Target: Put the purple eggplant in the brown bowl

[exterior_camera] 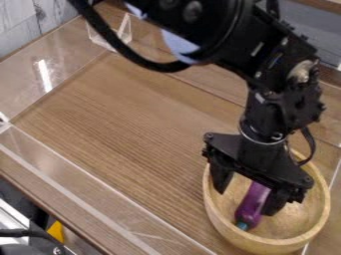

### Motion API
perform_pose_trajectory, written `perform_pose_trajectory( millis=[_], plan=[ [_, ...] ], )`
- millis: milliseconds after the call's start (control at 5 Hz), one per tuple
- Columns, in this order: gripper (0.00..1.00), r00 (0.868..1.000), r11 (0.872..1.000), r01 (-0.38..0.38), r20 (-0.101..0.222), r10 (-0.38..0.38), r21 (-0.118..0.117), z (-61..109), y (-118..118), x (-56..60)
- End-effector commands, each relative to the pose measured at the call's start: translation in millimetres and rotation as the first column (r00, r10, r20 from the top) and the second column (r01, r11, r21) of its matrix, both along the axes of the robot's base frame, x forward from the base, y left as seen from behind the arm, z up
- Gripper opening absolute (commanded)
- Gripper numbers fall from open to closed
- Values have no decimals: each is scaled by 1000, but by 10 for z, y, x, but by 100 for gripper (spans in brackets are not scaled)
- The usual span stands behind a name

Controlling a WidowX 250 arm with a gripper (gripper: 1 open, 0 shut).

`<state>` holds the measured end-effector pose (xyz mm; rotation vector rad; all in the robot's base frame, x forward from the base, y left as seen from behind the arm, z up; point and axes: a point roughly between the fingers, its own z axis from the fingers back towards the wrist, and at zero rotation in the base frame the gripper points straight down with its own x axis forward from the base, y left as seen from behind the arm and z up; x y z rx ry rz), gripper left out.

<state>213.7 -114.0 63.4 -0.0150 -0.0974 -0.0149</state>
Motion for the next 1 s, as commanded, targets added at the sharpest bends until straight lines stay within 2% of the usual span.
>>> perform_pose_trajectory(
  millis=[0, 200, 600, 800],
  plan=[
    [100, 998, 999, 36, 53, -34, -28, 235, -133, 37],
    [100, 998, 999, -25, 54, 27, -27, 294, -107, -6],
    [100, 988, 989, -145, 57, 146, -22, 389, -58, -82],
    [100, 988, 990, -139, 59, 140, -19, 303, -8, -50]
  ],
)
